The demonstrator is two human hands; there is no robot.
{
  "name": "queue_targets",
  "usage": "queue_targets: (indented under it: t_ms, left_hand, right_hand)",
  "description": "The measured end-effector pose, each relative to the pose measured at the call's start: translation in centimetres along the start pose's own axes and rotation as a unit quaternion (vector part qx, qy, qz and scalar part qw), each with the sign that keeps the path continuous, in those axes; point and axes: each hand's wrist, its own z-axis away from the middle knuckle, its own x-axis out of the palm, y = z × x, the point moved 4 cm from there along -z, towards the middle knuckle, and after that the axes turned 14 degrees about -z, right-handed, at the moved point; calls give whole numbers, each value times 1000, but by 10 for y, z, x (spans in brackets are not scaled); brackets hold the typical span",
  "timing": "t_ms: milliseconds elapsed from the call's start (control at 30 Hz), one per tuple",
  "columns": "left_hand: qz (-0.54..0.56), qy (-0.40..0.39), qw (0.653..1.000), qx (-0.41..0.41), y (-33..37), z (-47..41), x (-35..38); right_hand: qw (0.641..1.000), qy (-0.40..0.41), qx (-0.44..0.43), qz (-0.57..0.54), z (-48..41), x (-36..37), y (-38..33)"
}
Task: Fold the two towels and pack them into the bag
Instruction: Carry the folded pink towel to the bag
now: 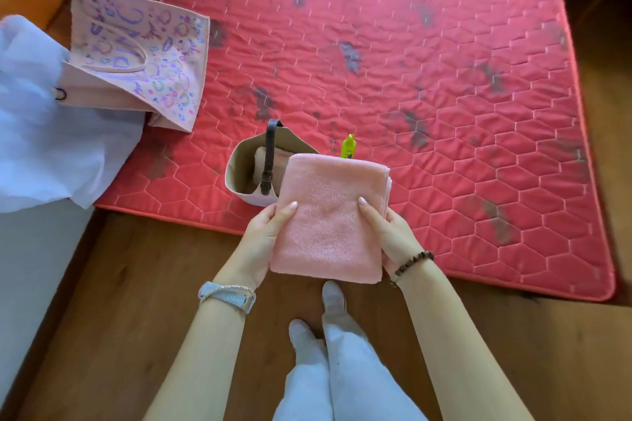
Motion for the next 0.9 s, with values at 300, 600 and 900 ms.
queue_targets:
  t_ms: [300, 600, 900]
  left_hand:
    - [153, -68, 985, -44, -26, -61, 45]
    - [241, -128, 958, -83, -53, -106, 104]
    - [150, -138, 976, -72, -36, -124, 103]
  right_hand:
    - [984, 50, 3, -169, -50, -39, 16]
    - [964, 47, 1, -262, -95, -63, 22]
    - [965, -53, -8, -255, -104, -108, -11]
